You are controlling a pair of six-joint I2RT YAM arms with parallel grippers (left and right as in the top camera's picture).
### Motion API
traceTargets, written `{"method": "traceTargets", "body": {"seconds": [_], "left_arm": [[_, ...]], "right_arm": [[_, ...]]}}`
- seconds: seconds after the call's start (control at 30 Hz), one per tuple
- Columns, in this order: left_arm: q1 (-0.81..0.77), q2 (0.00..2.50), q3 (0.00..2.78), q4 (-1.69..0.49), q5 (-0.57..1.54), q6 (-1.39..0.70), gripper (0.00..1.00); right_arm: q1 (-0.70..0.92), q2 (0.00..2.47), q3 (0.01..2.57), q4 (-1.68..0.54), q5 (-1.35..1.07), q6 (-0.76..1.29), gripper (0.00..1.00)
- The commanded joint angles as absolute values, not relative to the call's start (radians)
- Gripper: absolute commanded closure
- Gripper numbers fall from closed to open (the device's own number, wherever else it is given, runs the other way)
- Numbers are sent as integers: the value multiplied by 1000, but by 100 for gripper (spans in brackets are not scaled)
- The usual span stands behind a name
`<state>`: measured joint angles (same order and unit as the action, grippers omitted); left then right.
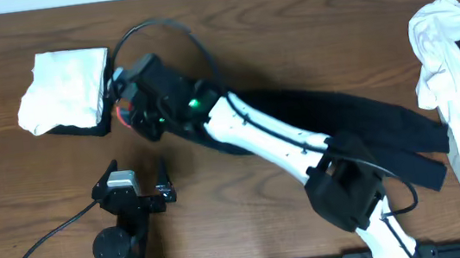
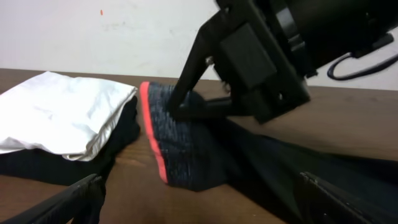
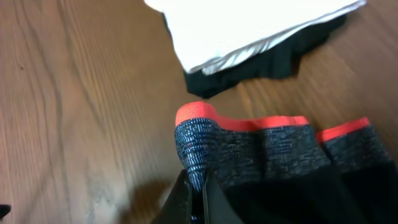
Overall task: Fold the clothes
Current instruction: 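Grasp the leggings waistband and drag it left toward the left gripper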
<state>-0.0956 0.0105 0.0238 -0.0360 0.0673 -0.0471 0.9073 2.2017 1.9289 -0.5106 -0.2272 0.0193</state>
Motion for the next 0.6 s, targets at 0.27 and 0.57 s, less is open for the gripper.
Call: {"method": "traceTargets", "body": {"seconds": [0.27,0.57], "left_arm": [[-100,4,4,-64,74,-30,2],[-100,4,4,-64,73,-30,2]], "right_arm": [[919,2186,1935,-602,-257,54,55],[827,2012,1936,-618,-291,6,25]]}}
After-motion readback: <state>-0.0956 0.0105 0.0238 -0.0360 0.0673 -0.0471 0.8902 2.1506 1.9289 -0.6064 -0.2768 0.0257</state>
